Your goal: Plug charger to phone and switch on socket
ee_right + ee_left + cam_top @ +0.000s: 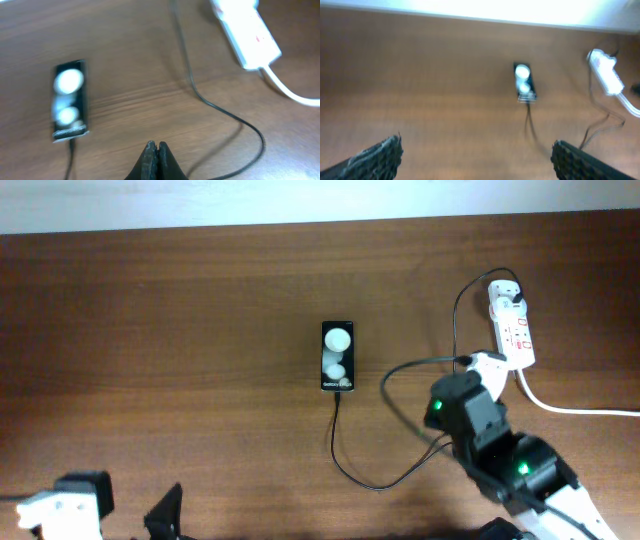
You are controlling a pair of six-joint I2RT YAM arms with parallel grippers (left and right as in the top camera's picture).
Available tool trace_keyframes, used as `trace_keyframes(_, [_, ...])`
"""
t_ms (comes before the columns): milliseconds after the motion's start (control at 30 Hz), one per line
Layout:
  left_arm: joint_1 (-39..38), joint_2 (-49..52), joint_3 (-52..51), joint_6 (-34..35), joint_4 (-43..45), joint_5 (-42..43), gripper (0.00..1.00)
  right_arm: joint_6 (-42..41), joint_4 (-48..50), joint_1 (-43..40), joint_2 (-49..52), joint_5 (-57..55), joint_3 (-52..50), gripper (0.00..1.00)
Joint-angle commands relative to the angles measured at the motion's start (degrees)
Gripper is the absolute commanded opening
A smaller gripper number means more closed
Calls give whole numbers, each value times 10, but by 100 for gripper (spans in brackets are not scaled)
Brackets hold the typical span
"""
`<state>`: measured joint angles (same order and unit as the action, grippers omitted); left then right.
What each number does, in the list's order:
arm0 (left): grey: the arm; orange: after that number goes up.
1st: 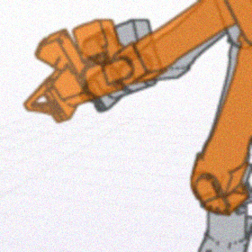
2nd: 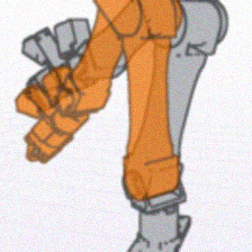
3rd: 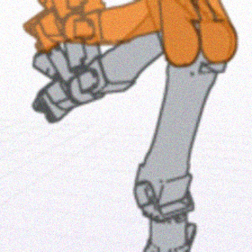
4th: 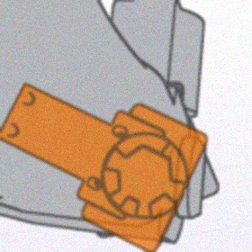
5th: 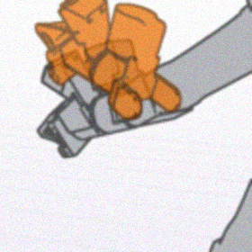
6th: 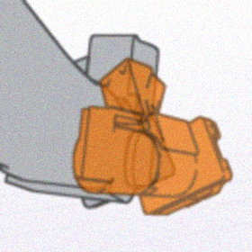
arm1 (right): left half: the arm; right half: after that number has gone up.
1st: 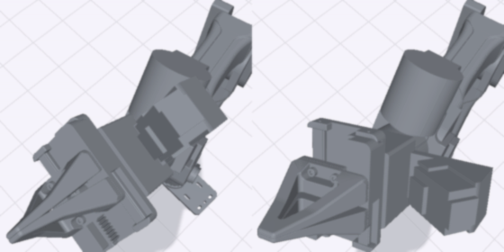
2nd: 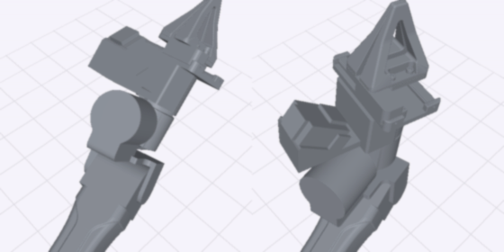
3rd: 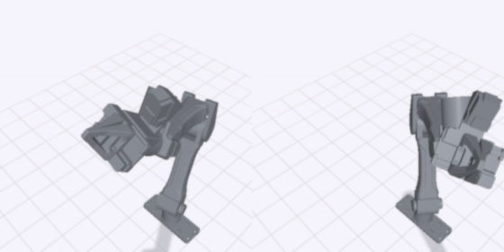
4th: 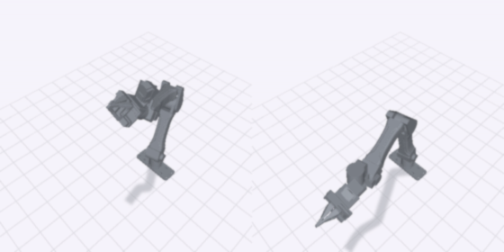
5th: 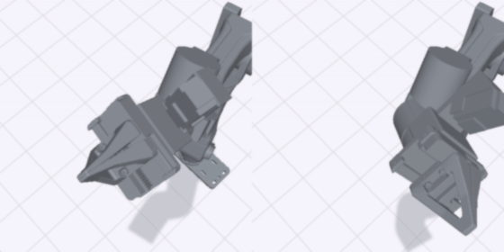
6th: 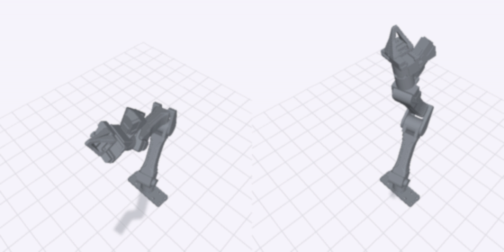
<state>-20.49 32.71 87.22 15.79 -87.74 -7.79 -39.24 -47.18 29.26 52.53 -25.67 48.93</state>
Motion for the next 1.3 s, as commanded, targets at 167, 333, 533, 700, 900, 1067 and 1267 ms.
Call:
trace_keyframes(167, [45,-40,-11,-3,-89,-6,99,60,25,-197,38,75,6,4])
trace_keyframes(333, [124,-151,-11,-3,-89,-6,99,60,33,-318,107,150,33,4])
trace_keyframes(533, [156,-262,-10,-3,-89,-6,99,60,156,-335,195,168,78,4])
trace_keyframes(700, [182,-311,-10,-3,-89,-6,99,61,305,-335,195,138,78,4])
trace_keyframes(900, [183,-323,5,-3,-89,-6,99,235,300,-335,195,-14,98,5])
trace_keyframes(1067, [183,-323,0,2,-66,-5,99,238,264,-370,195,-30,110,4])
trace_keyframes(1267, [183,-323,-223,2,157,-10,99,238,250,-381,195,-6,109,5])
